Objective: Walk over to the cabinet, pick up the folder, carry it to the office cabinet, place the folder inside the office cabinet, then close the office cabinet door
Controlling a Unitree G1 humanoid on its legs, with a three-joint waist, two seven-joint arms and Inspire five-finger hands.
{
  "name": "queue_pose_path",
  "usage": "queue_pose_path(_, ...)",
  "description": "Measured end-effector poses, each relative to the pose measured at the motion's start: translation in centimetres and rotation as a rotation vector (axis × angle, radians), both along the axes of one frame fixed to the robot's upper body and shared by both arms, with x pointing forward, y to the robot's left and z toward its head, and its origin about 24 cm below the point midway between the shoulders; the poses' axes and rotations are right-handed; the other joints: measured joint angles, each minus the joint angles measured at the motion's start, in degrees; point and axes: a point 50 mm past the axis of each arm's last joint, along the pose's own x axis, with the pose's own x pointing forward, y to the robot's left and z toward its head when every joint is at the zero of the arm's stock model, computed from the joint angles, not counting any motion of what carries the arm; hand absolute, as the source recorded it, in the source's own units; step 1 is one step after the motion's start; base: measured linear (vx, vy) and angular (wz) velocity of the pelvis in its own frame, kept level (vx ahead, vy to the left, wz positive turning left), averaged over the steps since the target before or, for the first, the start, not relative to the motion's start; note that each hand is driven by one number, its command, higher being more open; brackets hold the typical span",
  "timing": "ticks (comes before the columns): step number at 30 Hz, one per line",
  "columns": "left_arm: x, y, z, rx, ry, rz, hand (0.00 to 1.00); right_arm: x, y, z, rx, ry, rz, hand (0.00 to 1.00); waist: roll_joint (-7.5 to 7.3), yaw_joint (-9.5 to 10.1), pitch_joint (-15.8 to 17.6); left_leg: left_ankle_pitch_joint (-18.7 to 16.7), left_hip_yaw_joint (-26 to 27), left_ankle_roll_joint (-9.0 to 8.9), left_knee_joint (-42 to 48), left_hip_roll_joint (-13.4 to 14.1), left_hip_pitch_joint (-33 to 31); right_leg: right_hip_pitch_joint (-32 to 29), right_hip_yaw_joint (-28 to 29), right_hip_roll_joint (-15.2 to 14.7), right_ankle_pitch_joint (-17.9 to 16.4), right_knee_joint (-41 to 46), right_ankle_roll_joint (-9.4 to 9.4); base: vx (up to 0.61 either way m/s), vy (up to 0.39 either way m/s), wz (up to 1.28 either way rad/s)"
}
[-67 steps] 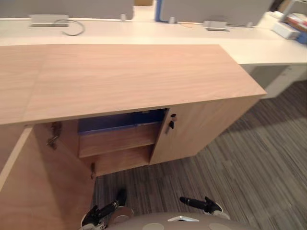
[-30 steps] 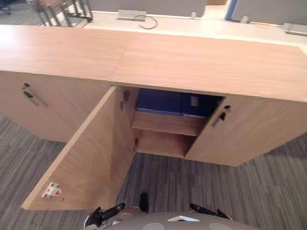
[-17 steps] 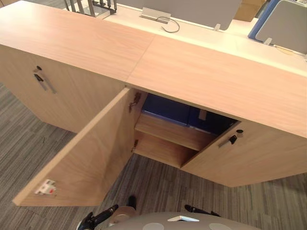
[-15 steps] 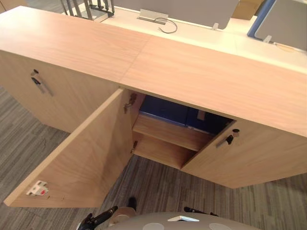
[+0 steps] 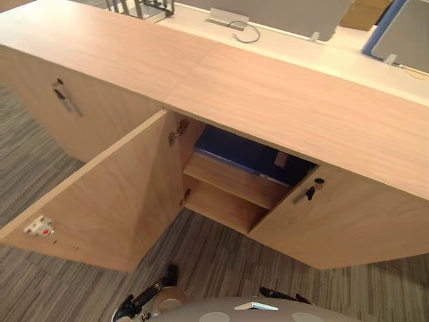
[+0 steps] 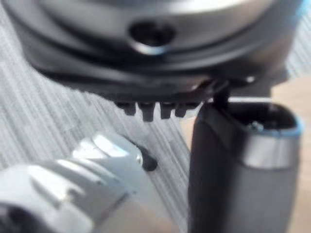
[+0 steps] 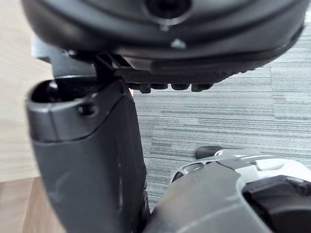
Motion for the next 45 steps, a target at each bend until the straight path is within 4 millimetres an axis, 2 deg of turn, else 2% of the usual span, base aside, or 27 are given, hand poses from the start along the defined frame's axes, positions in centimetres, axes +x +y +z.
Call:
queue_pose_path(1, 0.6, -0.6, 0.0, -0.013, -0.019, 0.001, 1.00, 0.4, -0.8, 0.2, -0.023, -0.015, 0.001, 1.00, 2.73, 0.40, 1.22, -3.20, 3.17, 0.29, 7.24, 1.16, -2.40, 0.25, -1.42, 1.05, -0.70, 1.74, 0.50, -0.09, 0.079, 0.74)
queue_pose_path(2, 0.9, -0.7, 0.0, -0.012, -0.035, -0.004, 1.00, 0.8, -1.1, 0.4, -0.029, -0.028, -0.007, 1.00, 4.32, 0.02, 1.66, -3.14, 2.64, 0.34, 5.60, 0.46, -2.83, -0.15, -2.42, 1.20, -2.22, 2.56, 0.85, -0.06, 0.042, 1.24)
queue_pose_path(3, 1.6, -0.4, 0.3, 0.007, -0.068, -0.016, 1.00, 0.5, -1.0, 0.3, -0.021, -0.021, -0.015, 1.00, 3.42, -0.49, 1.21, 1.15, 0.48, 0.61, -1.45, -2.53, -1.79, -0.55, -2.35, 0.85, -2.61, 1.19, -0.48, -0.05, -0.008, 1.31)
queue_pose_path(4, 1.7, -0.1, 0.4, 0.019, -0.078, -0.017, 1.00, 0.5, -1.0, 0.3, -0.020, -0.021, -0.016, 1.00, 1.94, -0.88, 0.81, 2.04, 0.79, 1.15, -4.47, -3.55, -0.82, -0.48, -2.43, -0.24, -1.75, 0.05, -1.07, -0.03, 0.028, 1.29)
queue_pose_path(5, 1.7, 0.2, 0.5, 0.020, -0.077, 0.002, 1.00, 0.6, -0.9, 0.3, -0.019, -0.023, -0.026, 1.00, 2.41, 0.10, 1.17, -2.06, 7.50, 2.49, 2.03, -1.49, -0.95, 0.28, -5.24, -1.41, -0.76, 0.43, 0.63, 0.08, 0.051, 1.01)
queue_pose_path(6, 0.5, 0.1, 0.2, 0.013, -0.035, 0.028, 1.00, 0.5, -1.5, 0.4, -0.032, -0.026, -0.038, 1.00, 3.16, -0.03, 1.21, -5.99, 11.50, 1.53, 4.03, 0.20, 0.32, 1.78, -7.40, -1.13, -0.68, 0.37, 0.78, 0.13, 0.109, 1.06)
queue_pose_path(7, 0.2, 0.2, 0.2, 0.015, -0.017, 0.034, 1.00, 0.6, -1.7, 0.5, -0.035, -0.032, -0.054, 1.00, 3.95, -0.31, 1.44, -5.46, 11.49, 2.06, 2.68, -0.59, 1.29, 2.83, -8.95, -1.55, -0.71, 0.92, 0.79, 0.13, 0.099, 0.90)
queue_pose_path(9, -0.3, 0.6, 0.3, 0.047, 0.003, 0.011, 1.00, 0.3, -1.4, 0.3, -0.019, -0.023, -0.068, 1.00, 3.71, -0.06, 1.43, -2.82, 10.80, 3.00, 0.06, -2.60, 2.54, 3.04, -10.98, -2.73, -0.66, 3.23, 0.74, 0.04, 0.101, 0.92)
queue_pose_path(11, 0.1, 1.3, 0.6, 0.078, -0.005, -0.013, 1.00, 0.2, -1.3, 0.3, -0.013, -0.022, -0.068, 1.00, 3.69, 0.13, 1.40, -1.68, 8.41, 3.31, -1.16, -3.88, 2.48, 3.18, -12.32, -3.27, -0.75, 4.13, 0.64, -0.01, 0.097, 0.79)
queue_pose_path(14, 2.3, 3.0, 1.9, 0.146, -0.088, -0.035, 1.00, 0.3, -1.3, 0.3, -0.008, -0.028, -0.065, 1.00, 3.45, 0.92, 1.20, 2.75, 5.56, 3.46, -7.11, -5.82, 2.75, 2.92, -14.32, -4.22, -0.50, 3.82, 1.01, -0.06, 0.046, 0.53)
queue_pose_path(16, 4.8, 4.5, 3.4, 0.208, -0.183, -0.064, 1.00, 0.2, -1.5, 0.3, -0.008, -0.028, -0.076, 1.00, 4.41, 0.95, 0.98, 8.99, 4.36, 3.06, -18.28, -6.46, 6.76, 2.08, -15.19, -4.13, 0.01, 3.58, 1.79, -0.19, -0.008, 0.30)
queue_pose_path(18, 6.7, 5.7, 4.6, 0.255, -0.241, -0.081, 1.00, 0.1, -2.0, 0.4, -0.022, -0.030, -0.090, 1.00, 5.34, 0.72, 1.24, 9.81, 5.30, 2.97, -21.00, -6.60, 7.49, 1.94, -15.40, -4.07, 0.03, 1.92, 1.82, -0.21, 0.012, -0.12)
queue_pose_path(19, 7.6, 6.7, 5.5, 0.290, -0.264, -0.089, 1.00, 0.1, -2.6, 0.6, -0.040, -0.028, -0.080, 1.00, 6.03, 0.58, 0.85, 9.96, 6.41, 3.22, -21.02, -6.81, 7.35, 1.53, -15.11, -4.19, 0.02, 1.09, 2.59, -0.19, 0.063, -0.34)
queue_pose_path(20, 8.1, 7.1, 5.9, 0.302, -0.276, -0.094, 1.00, -0.2, -2.6, 0.6, -0.042, -0.021, -0.079, 1.00, 6.43, 0.23, 0.51, 10.11, 6.32, 3.41, -21.03, -6.87, 6.94, 1.16, -15.16, -4.19, -0.01, 1.13, 2.52, -0.19, 0.105, -0.19)
queue_pose_path(21, 9.5, 7.8, 6.9, 0.334, -0.320, -0.109, 1.00, -0.8, -2.5, 0.5, -0.036, -0.012, -0.081, 1.00, 6.81, -0.49, 0.38, 9.90, 6.18, 3.76, -21.03, -7.04, 6.54, 1.01, -15.11, -4.11, -0.08, 0.94, 2.36, -0.13, 0.103, 0.07)
queue_pose_path(25, 12.7, 9.6, 10.5, 0.429, -0.454, -0.163, 1.00, -0.7, -2.5, 0.6, -0.032, -0.028, -0.074, 1.00, 6.88, -0.60, 0.28, 9.63, 8.17, 4.06, -21.03, -6.99, 6.21, 0.36, -11.26, -3.09, -0.03, -0.95, 1.97, -0.08, 0.087, -0.14)
queue_pose_path(27, 13.5, 10.5, 11.8, 0.468, -0.476, -0.184, 1.00, -0.7, -2.5, 0.6, -0.030, -0.028, -0.074, 1.00, 6.83, -0.63, 0.25, 9.25, 9.73, 4.60, -21.03, -7.16, 6.69, 0.27, -8.68, -2.97, 0.01, -1.41, 1.84, 0.00, 0.086, -0.24)
queue_pose_path(31, 14.3, 12.7, 13.8, 0.626, -0.383, -0.297, 1.00, -0.8, -2.2, 0.5, -0.022, -0.025, -0.064, 1.00, 6.51, -0.45, -0.02, 8.18, 12.31, 5.91, -21.03, -7.67, 7.86, 0.39, -4.02, -2.69, 0.17, -2.60, 1.58, 0.07, 0.059, -0.30)
queue_pose_path(34, 15.4, 14.0, 15.7, 0.735, -0.363, -0.351, 1.00, -1.0, -1.6, 0.4, -0.006, -0.022, -0.067, 1.00, 6.00, -0.48, -0.29, 7.31, 13.28, 6.21, -21.03, -8.18, 8.36, 0.45, -2.06, -2.95, 0.61, -3.01, 1.06, 0.12, 0.033, -0.16)
queue_pose_path(35, 15.9, 14.3, 16.4, 0.771, -0.359, -0.370, 1.00, -1.1, -1.4, 0.3, 0.001, -0.020, -0.068, 1.00, 5.43, -0.46, -0.49, 6.97, 13.71, 6.15, -21.03, -8.39, 8.67, 0.43, -1.01, -3.08, 1.12, -2.94, 0.94, 0.13, 0.029, -0.16)
queue_pose_path(36, 16.2, 14.6, 17.0, 0.809, -0.348, -0.395, 1.00, -1.2, -1.2, 0.3, 0.008, -0.018, -0.065, 1.00, 5.26, -0.41, -0.56, 6.69, 14.13, 6.00, -21.03, -8.55, 9.04, 0.51, -0.19, -3.23, 1.63, -2.84, 1.25, 0.19, 0.015, -0.22)
queue_pose_path(37, 17.1, 14.8, 18.0, 0.885, -0.318, -0.474, 1.00, -1.3, -1.0, 0.2, 0.021, -0.016, -0.052, 1.00, 4.65, -0.19, -0.90, 6.38, 14.61, 5.77, -21.03, -8.64, 9.63, 0.87, 0.69, -3.27, 2.12, -2.78, 1.83, 0.20, 0.004, -0.22)
queue_pose_path(39, 18.1, 14.6, 18.8, 0.952, -0.289, -0.571, 1.00, -1.4, -1.0, 0.2, 0.025, -0.015, -0.048, 1.00, 4.58, -0.07, -0.87, 5.90, 15.05, 5.30, -21.02, -8.55, 10.23, 1.35, 1.25, -3.25, 2.15, -2.63, 1.85, 0.16, -0.016, -0.16)
queue_pose_path(42, 20.2, 12.5, 20.0, 1.117, -0.243, -0.817, 1.00, -1.4, -1.0, 0.2, 0.026, -0.016, -0.046, 1.00, 4.54, 0.19, -0.90, 5.55, 15.61, 4.88, -21.01, -8.08, 11.04, 1.34, 2.26, -3.03, 2.11, -1.63, 1.79, 0.15, -0.034, -0.13)
queue_pose_path(44, 21.7, 9.8, 20.4, 1.238, -0.244, -1.015, 1.00, -1.4, -1.1, 0.3, 0.022, -0.020, -0.046, 1.00, 4.86, 0.20, -0.87, 5.33, 15.72, 4.59, -21.00, -7.58, 11.50, 1.20, 2.26, -2.69, 2.08, -0.64, 1.69, 0.14, -0.049, -0.06)
queue_pose_path(45, 22.0, 9.1, 20.4, 1.278, -0.245, -1.073, 1.00, -1.4, -1.1, 0.3, 0.021, -0.020, -0.046, 1.00, 4.86, 0.22, -0.87, 5.25, 15.77, 4.46, -20.99, -7.42, 11.67, 1.20, 2.26, -2.57, 2.08, -0.40, 1.69, 0.09, -0.039, -0.04)
